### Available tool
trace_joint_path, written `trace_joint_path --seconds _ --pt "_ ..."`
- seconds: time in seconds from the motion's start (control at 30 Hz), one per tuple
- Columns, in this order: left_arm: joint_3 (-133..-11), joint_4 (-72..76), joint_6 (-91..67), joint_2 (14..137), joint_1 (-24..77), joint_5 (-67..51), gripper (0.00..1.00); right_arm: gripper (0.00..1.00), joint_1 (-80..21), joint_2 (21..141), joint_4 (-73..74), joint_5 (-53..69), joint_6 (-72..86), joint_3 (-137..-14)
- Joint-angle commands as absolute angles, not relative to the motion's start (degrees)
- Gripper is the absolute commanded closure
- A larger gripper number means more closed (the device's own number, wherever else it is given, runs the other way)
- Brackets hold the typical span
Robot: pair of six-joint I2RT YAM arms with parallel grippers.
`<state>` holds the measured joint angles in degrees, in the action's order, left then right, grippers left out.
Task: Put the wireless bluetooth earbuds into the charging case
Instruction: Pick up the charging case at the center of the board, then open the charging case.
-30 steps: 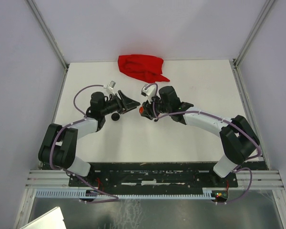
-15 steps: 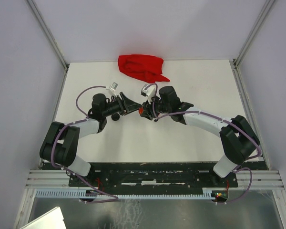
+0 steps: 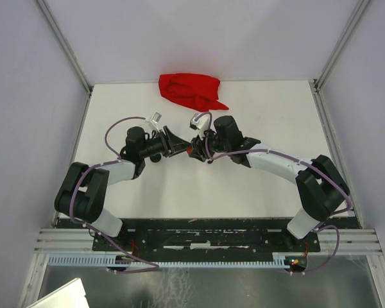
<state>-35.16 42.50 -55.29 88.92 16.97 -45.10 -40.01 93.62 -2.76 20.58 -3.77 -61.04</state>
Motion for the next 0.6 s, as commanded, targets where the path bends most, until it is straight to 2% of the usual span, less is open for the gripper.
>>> trace_joint_path --seconds 0.0,0.4,0.57 --pt "-35.40 45.31 -55.58 89.73 17.72 -46.73 0.41 0.88 -39.96 92.26 -5.11 21.61 -3.78 -63.10" --pt "-35.43 45.48 -55.52 90.42 18.09 -46.76 0.50 0.89 -39.86 92.22 -5.19 21.63 -3.95 -62.96" --pt "-35.51 45.70 -55.61 90.64 18.08 -46.74 0.62 0.88 -39.90 92.22 -5.16 21.62 -4.04 -63.00"
